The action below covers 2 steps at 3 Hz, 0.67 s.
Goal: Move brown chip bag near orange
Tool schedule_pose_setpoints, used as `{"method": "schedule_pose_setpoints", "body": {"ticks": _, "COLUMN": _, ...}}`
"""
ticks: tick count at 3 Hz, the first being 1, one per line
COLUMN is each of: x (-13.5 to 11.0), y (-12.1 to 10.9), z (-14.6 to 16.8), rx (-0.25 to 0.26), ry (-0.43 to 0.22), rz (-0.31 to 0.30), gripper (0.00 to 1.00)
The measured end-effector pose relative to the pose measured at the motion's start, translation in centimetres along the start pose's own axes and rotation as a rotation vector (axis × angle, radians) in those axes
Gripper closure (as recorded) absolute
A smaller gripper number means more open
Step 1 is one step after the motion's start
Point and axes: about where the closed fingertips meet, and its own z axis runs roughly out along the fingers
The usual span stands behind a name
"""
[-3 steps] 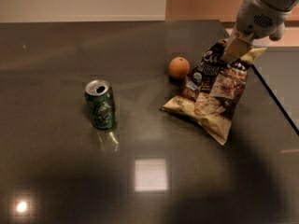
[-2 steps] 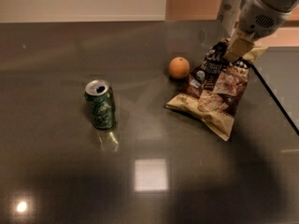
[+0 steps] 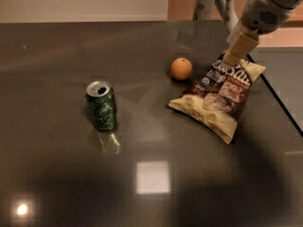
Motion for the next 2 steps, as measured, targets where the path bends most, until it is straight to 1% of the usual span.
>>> {"method": "schedule_pose_setpoints", "body": {"ticks": 1, "x": -0.15, "y": -0.15, "z": 0.15, "rx": 0.004, "ry": -0.003, "rz": -0.001, "gripper": 0.00}}
{"method": "schedule_pose_setpoints", "body": {"ticks": 2, "x": -0.15, "y": -0.15, "z": 0.15, "rx": 0.004, "ry": -0.003, "rz": -0.001, "gripper": 0.00}}
